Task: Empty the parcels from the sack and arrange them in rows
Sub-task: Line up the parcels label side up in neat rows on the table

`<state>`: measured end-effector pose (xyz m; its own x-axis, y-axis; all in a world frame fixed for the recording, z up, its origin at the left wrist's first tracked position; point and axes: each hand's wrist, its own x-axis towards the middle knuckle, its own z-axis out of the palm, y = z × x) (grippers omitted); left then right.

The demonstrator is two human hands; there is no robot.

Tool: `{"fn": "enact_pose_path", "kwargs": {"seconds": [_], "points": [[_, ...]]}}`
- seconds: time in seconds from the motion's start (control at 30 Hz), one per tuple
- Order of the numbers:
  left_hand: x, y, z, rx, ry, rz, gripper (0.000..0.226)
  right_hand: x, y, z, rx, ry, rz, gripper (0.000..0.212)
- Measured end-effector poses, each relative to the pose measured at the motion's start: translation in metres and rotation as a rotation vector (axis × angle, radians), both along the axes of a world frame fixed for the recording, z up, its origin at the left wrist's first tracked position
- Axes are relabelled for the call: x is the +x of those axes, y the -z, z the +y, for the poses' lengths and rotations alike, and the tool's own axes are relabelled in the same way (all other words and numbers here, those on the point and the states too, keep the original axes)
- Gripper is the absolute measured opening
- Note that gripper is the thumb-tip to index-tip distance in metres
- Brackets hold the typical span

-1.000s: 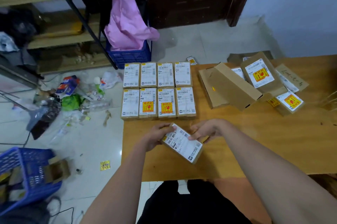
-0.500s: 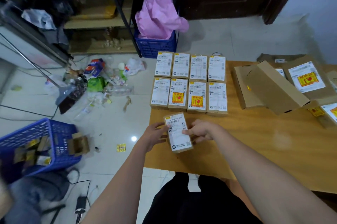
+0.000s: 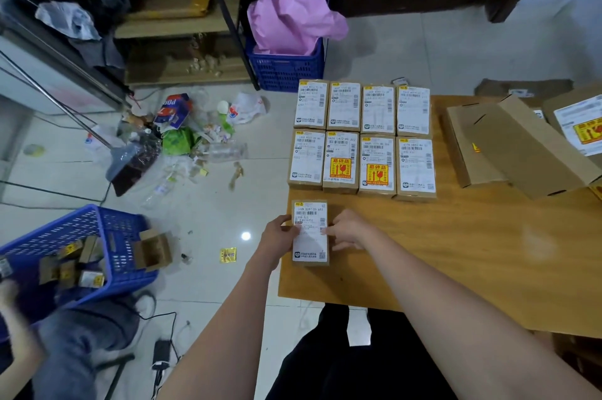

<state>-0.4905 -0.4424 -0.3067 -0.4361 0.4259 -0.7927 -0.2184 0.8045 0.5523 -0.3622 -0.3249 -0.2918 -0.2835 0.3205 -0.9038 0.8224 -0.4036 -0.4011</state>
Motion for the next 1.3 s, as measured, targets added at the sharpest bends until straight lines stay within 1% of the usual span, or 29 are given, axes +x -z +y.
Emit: {"fn": "enact_pose_path", "kwargs": {"seconds": [0.07, 0.17, 0.4, 0.8, 0.9, 1.07, 1.13, 1.2, 1.3], "points": [[-0.005, 0.001, -0.001, 0.004, -0.003, 0.012, 0.045, -0.006, 0.001, -0.003, 0.016, 0.009, 0.003, 0.036], [-0.013, 0.003, 0.0, 0.021, -0.007, 0.018, 0.043, -0.015, 0.002, -0.003, 0.043, 0.037, 0.022, 0.039], [-0.025, 0.002, 0.01, 0.043, 0.016, 0.047, 0.041, -0.029, 0.006, 0.0, 0.054, 0.045, 0.036, 0.027], [-0.028, 0.004, 0.012, 0.061, 0.054, 0.063, 0.042, -0.035, 0.001, 0.004, 0.072, 0.06, 0.016, 0.03], [-0.029, 0.005, 0.011, 0.06, 0.052, 0.048, 0.043, -0.033, 0.0, 0.004, 0.076, 0.069, 0.005, 0.034], [-0.029, 0.003, 0.012, 0.035, -0.038, 0.04, 0.048, -0.024, 0.0, 0.005, 0.081, 0.096, 0.028, 0.051], [-0.028, -0.002, 0.012, 0.037, -0.065, 0.119, 0.044, -0.017, -0.002, 0.006, 0.077, 0.114, 0.029, 0.052], [-0.028, -0.01, 0.015, 0.05, -0.075, 0.258, 0.038, -0.011, -0.004, 0.01, 0.075, 0.145, 0.024, 0.049], [-0.025, -0.024, 0.029, 0.133, -0.046, 0.453, 0.029, 0.002, -0.011, 0.021, 0.101, 0.21, 0.013, 0.044]]}}
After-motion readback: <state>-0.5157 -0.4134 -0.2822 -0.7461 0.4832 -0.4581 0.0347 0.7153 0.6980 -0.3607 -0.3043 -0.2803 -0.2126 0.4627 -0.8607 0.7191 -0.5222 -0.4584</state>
